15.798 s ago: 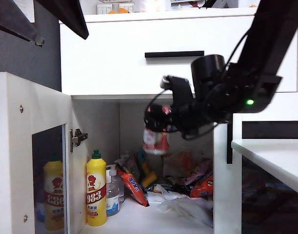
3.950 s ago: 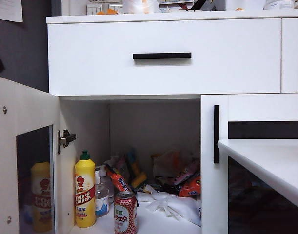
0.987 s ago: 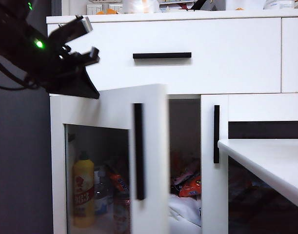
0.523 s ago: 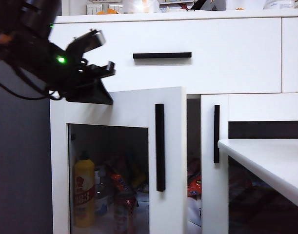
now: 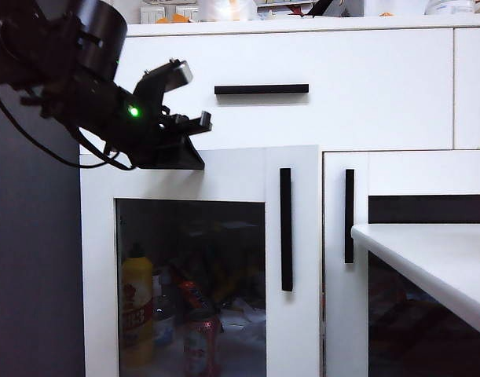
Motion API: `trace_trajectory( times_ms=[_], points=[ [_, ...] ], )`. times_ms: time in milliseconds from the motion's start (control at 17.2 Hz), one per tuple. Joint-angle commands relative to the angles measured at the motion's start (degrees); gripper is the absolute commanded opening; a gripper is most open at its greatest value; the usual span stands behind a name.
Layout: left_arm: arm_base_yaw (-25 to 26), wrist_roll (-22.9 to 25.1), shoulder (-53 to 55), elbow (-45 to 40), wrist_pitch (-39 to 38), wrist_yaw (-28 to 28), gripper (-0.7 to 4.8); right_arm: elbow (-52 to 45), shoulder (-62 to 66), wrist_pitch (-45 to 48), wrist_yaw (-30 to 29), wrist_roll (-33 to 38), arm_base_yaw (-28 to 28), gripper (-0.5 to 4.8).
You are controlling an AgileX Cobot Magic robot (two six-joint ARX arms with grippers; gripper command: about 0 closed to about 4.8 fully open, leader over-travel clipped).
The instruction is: Open the left door of the white cabinet, pick up a can of beverage from the table on the right, place it inside the cabinet, and finally close the cabinet door.
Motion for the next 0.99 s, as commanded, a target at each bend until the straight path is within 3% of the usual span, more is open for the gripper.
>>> trace_trajectory(
  times_ms=[58,174,987],
  points=[
    [0.0,0.5,2.3,0.5,4.5,0.2,-0.06,0.3,0.0,0.6,0.2,0.2,0.0,3.63],
    [0.0,0.5,4.2,0.9,7.6,0.2,-0.06,0.3,0.0,0.6,0.2,0.2,0.0,3.63],
    [0.0,2.0,14.0,13.0,8.0,-1.8,-0.06,0.3,0.0,0.6,0.1,0.2,0.0,3.64]
  ],
)
